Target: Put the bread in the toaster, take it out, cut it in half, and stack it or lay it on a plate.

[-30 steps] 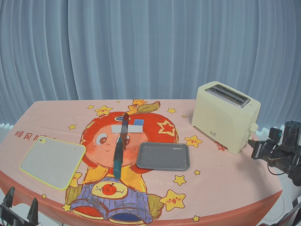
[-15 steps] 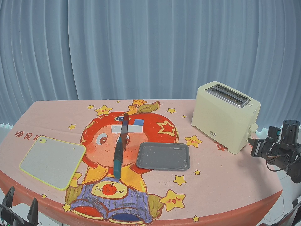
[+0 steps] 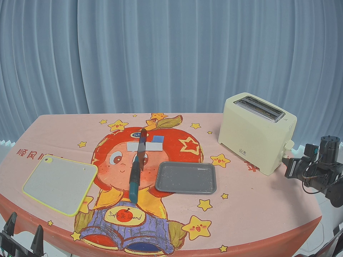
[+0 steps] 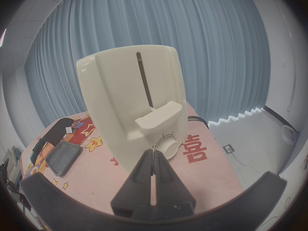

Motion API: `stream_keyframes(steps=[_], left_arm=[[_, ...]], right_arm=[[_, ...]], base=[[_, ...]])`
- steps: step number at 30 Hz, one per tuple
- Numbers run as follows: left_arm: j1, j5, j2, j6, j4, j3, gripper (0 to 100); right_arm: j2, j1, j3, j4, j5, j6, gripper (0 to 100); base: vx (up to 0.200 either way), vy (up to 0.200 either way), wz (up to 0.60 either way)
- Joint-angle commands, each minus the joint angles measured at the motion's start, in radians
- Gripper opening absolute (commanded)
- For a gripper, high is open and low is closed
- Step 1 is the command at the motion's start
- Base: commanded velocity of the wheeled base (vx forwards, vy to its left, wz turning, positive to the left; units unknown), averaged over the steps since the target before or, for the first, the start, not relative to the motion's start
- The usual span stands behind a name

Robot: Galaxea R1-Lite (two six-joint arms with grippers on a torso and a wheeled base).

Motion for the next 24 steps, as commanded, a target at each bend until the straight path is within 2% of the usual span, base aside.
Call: stream_keyframes(steps=[1, 24], left_arm=[[0.0, 0.001, 0.002, 0.0, 0.0, 0.018, 100], [0.0, 0.001, 0.002, 0.0, 0.0, 0.018, 100]], right_arm=[[0.01, 0.0, -0.002, 0.0, 0.0, 0.001, 0], [0.038, 0.0, 0.007, 0.0, 0.0, 0.003, 0]], base=[[0.0, 0.0, 0.0], [0.0, 0.0, 0.0]])
